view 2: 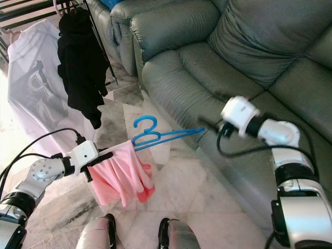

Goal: Hang hanger

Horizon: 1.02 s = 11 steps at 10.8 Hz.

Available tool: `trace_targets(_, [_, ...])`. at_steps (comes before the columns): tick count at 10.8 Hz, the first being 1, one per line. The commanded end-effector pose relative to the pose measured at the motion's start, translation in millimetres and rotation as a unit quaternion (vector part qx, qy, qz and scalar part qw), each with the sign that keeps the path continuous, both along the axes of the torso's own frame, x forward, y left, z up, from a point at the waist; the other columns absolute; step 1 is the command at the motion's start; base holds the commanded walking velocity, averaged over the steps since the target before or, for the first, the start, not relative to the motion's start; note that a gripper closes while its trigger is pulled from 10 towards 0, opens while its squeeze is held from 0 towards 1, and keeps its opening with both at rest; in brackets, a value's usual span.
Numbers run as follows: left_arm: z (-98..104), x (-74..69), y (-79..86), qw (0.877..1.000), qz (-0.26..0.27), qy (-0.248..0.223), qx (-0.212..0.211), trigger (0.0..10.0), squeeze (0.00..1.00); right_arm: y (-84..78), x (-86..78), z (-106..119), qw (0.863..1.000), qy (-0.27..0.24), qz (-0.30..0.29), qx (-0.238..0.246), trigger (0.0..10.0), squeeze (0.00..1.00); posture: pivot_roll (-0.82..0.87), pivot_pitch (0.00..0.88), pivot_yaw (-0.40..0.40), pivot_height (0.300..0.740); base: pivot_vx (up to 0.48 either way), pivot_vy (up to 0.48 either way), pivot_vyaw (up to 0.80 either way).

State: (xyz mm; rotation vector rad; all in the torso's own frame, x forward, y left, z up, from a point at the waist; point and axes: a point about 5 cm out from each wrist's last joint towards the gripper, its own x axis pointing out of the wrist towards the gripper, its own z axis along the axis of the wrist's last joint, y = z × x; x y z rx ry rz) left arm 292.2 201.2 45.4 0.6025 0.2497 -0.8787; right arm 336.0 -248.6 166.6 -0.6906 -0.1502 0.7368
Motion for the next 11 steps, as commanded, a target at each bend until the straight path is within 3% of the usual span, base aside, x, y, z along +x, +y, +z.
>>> trace_targets(1, [-1.9, -1.2, 2.2, 1.0, 0.016, 0.002, -0.01, 0.0, 0.0, 1.6, 1.9, 8.6, 1.0, -0.022, -0.001, 0.02, 10.0, 1.0, -0.06, 0.16, -0.067, 0.74, 0.0, 0.0, 0.0])
trace_targets(2, [-2.0, -0.9, 3.2, 1.0, 0.024, 0.003, -0.016, 0.0, 0.0, 4.9, 2.2, 10.1, 0.999, -0.029, 0.001, 0.038, 10.0, 1.0, -0.06, 0.159, -0.066, 0.74, 0.0, 0.0, 0.0])
trace_targets(3, [2.0, 3.8, 8.4, 0.998, 0.057, 0.002, -0.038, 0.0, 0.0, 12.6, 0.7, 7.8, 0.996, -0.018, 0.015, 0.087, 10.0, 1.0, -0.06, 0.159, -0.064, 0.74, 0.0, 0.0, 0.0])
trace_targets(4, [3.0, 5.0, 9.6, 0.997, 0.065, 0.002, -0.043, 0.0, 0.0, 14.2, 0.1, 6.9, 0.995, -0.014, 0.019, 0.098, 10.0, 1.0, -0.06, 0.159, -0.064, 0.74, 0.0, 0.0, 0.0])
trace_targets(6, [16.2, 16.0, 10.2, 0.991, 0.097, -0.018, -0.089, 0.0, 0.0, 31.5, -28.4, -35.2, 0.979, 0.111, 0.084, 0.15, 10.0, 1.0, -0.05, 0.176, -0.052, 0.74, 0.0, 0.0, 0.0])
trace_targets(8, [29.1, 21.2, 3.8, 0.99, 0.075, -0.041, -0.114, 0.0, 0.0, 38.8, -47.3, -60.3, 0.966, 0.176, 0.104, 0.16, 10.0, 1.0, -0.04, 0.185, -0.043, 0.74, 0.0, 0.0, 0.0])
trace_targets(9, [45.1, 25.2, -5.4, 0.988, 0.038, -0.069, -0.13, 0.0, 0.0, 45.5, -60.7, -83.5, 0.951, 0.23, 0.107, 0.178, 10.0, 1.0, -0.04, 0.188, -0.041, 0.74, 0.0, 0.0, 0.0])
trace_targets(10, [52.0, 25.6, -10.4, 0.988, 0.014, -0.079, -0.132, 0.0, 0.0, 47.8, -63.2, -92.3, 0.947, 0.245, 0.096, 0.185, 10.0, 1.0, -0.02, 0.191, -0.038, 0.74, 0.0, 0.0, 0.0])
trace_targets(11, [64.3, 21.6, -22.9, 0.987, -0.056, -0.091, -0.119, 0.0, 0.0, 57.7, -65.4, -109.1, 0.934, 0.28, 0.074, 0.208, 10.0, 1.0, -0.01, 0.193, -0.034, 0.74, 0.0, 0.0, 0.0])
